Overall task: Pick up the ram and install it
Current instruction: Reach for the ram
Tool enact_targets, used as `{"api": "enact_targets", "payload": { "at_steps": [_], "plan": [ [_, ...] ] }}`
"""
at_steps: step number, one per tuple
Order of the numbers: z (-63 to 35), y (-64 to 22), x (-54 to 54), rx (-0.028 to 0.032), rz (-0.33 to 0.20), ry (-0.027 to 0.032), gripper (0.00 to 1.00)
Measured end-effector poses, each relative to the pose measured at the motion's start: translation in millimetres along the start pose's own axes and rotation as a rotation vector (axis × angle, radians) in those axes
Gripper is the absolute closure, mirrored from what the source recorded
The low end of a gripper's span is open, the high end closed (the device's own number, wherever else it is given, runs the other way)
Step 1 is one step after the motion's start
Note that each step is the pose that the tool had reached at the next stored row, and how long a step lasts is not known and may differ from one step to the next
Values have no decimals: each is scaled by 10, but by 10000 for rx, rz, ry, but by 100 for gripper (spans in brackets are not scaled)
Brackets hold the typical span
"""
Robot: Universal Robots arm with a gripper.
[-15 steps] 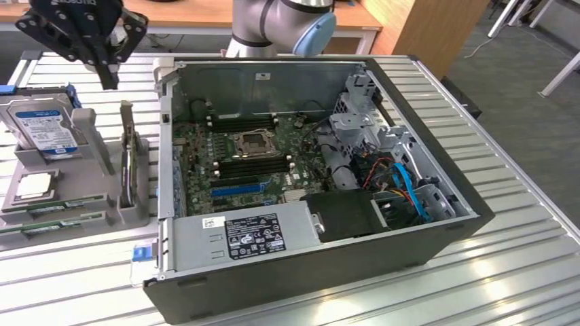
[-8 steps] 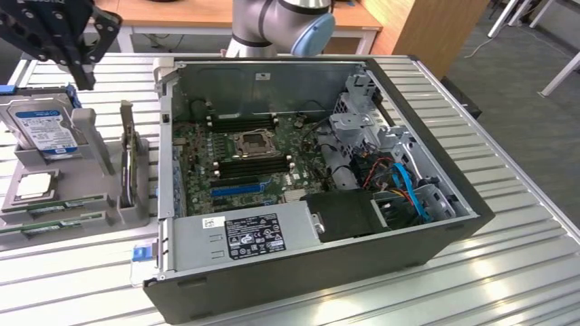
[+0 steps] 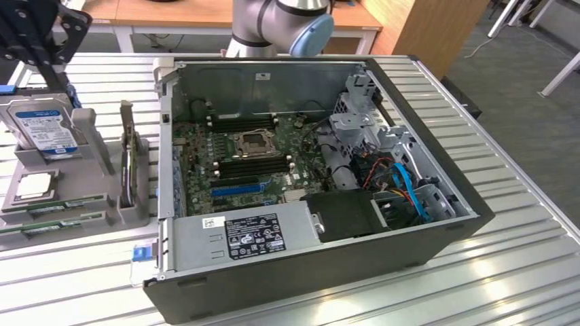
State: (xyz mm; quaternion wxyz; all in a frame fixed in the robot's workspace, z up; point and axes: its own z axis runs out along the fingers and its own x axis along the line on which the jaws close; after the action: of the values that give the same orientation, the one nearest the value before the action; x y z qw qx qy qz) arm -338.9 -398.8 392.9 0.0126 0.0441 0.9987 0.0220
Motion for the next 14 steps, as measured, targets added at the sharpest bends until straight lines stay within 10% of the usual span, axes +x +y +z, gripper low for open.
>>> {"api": "enact_targets", "payload": {
  "at_steps": [14],
  "plan": [
    [-11, -39, 448, 0, 10, -1, 90]
  ]
}}
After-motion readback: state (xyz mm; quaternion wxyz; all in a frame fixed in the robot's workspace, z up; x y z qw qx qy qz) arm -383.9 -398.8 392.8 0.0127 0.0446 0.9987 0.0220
